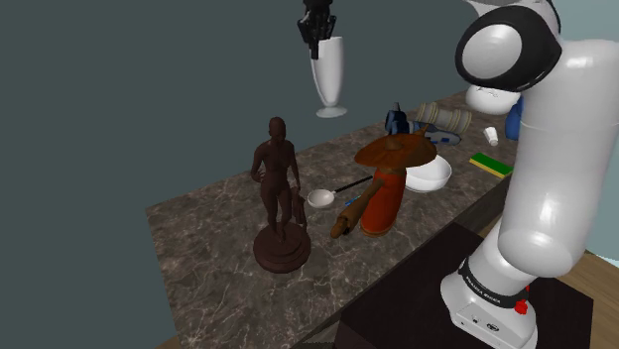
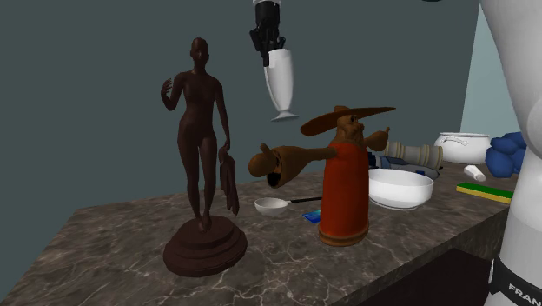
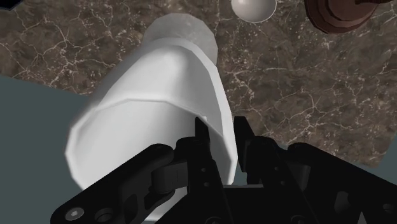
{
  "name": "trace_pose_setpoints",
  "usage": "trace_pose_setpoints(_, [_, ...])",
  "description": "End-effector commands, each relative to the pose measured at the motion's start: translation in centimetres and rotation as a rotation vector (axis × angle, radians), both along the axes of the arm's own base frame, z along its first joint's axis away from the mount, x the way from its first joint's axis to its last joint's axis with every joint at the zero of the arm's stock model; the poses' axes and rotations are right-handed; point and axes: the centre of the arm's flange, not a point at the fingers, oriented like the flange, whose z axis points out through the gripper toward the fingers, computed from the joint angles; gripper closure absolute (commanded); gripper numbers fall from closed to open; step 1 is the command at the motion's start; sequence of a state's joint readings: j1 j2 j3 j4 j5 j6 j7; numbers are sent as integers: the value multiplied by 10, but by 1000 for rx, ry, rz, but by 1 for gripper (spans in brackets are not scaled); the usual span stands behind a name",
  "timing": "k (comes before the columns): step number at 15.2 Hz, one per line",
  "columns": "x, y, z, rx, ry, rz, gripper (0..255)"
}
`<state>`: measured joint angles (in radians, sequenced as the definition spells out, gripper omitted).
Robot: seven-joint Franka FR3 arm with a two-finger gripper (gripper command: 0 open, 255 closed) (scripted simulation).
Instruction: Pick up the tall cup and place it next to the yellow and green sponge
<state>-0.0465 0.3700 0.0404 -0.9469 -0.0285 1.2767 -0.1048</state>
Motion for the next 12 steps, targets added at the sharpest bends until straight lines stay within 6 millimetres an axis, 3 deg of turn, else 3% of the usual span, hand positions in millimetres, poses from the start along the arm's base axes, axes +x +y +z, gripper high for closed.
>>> trace_pose_setpoints(1, [1,0,11,0,0,0,255])
trace_pose_setpoints(5, [1,0,27,0,0,0,255])
trace_pose_setpoints(12, [-68,-61,28,0,0,0,255])
